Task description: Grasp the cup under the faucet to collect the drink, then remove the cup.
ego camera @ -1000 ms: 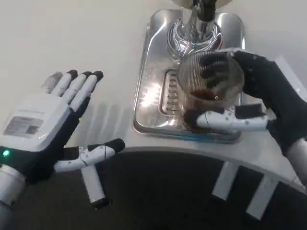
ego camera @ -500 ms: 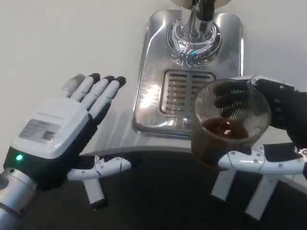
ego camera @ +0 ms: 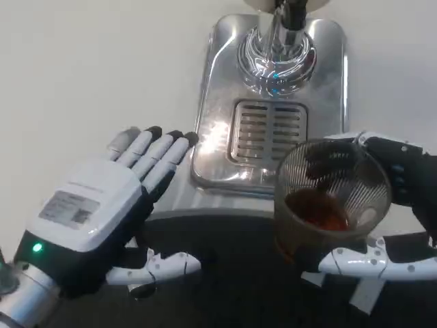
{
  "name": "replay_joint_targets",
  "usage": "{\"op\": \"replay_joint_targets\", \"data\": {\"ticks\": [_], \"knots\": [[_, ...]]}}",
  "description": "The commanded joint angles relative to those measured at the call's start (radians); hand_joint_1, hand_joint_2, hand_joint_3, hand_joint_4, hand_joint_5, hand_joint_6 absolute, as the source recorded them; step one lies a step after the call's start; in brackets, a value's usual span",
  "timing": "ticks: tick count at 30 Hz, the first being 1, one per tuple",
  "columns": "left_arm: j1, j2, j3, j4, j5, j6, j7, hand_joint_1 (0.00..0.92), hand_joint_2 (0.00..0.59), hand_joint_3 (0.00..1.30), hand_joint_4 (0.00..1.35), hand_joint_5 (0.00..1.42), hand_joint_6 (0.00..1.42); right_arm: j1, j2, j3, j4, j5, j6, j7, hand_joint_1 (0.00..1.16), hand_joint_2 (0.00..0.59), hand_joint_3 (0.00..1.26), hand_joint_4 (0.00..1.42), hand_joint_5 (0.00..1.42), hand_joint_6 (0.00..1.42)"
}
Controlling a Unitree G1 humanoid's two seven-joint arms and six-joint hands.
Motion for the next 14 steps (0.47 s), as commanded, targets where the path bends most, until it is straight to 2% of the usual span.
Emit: {"op": "replay_joint_targets", "data": {"ticks": [1,8,14], "knots": [[0.014,-0.017,-0.018,-0.023,0.004,-0.007,-0.024,0.000,0.121,0.00,0.00,0.00,0.00,0.023,-0.012,-0.009,-0.024,0.036,-0.046,-0.015,1.16,0.538,0.64,0.64,0.72,0.86],[0.018,-0.029,-0.037,-0.034,0.014,-0.014,-0.034,0.000,0.119,0.00,0.00,0.00,0.00,0.041,-0.027,-0.012,-0.024,0.057,-0.053,-0.030,1.16,0.552,0.63,0.62,0.72,0.84],[0.026,-0.056,-0.049,-0.043,0.031,0.001,-0.035,0.000,0.118,0.00,0.00,0.00,0.00,0.102,-0.018,0.005,-0.024,0.070,-0.081,-0.062,1.16,0.563,0.61,0.60,0.71,0.83]]}}
